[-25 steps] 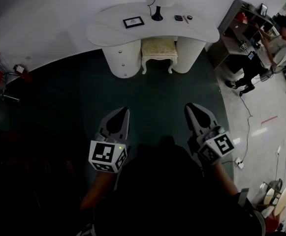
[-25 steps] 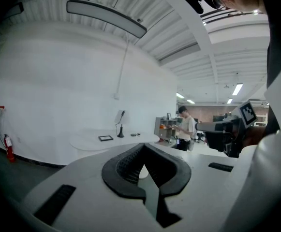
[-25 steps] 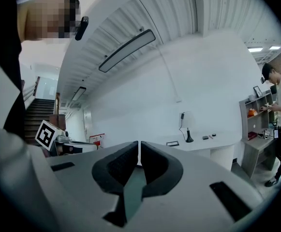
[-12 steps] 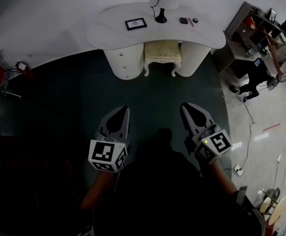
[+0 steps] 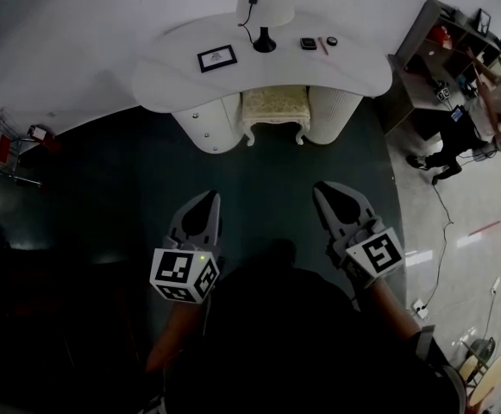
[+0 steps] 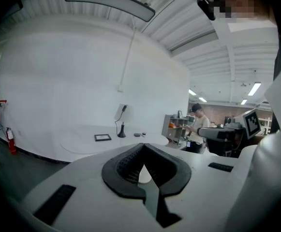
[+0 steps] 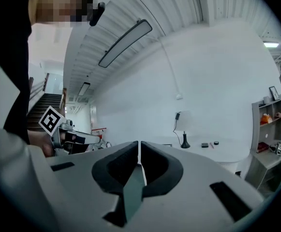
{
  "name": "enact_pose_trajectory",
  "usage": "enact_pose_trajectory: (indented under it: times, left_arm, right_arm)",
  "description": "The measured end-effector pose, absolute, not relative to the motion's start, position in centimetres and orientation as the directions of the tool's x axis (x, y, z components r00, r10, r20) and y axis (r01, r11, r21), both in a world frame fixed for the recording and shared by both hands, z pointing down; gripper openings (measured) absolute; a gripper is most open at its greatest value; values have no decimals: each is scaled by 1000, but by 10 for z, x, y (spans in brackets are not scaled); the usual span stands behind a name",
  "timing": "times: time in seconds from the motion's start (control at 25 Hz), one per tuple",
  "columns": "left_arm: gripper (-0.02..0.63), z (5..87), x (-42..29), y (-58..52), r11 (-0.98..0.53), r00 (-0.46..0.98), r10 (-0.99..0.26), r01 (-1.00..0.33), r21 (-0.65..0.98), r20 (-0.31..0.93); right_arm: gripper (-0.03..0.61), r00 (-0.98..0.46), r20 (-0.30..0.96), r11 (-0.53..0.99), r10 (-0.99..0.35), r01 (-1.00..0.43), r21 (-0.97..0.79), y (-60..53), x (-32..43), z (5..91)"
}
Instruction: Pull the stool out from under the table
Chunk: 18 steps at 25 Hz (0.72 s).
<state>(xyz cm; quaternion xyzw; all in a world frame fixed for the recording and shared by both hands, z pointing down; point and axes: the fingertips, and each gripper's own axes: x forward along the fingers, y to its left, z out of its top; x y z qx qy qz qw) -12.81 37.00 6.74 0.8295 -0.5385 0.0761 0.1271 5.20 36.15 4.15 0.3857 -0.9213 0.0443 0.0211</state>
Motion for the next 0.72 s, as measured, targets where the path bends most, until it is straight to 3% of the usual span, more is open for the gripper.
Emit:
enact_pose_trajectory:
  times: [0.32, 0.72]
  left_arm:
    - [12, 74, -97, 329, -379, 399, -871, -917, 124, 287]
    - [12, 82, -99, 249, -431, 450, -845, -893, 131, 287]
  right_arm:
    - [19, -717, 77, 707, -693, -696, -121, 321, 81, 53]
    - [18, -702, 96, 687, -706, -711, -151, 246, 64, 59]
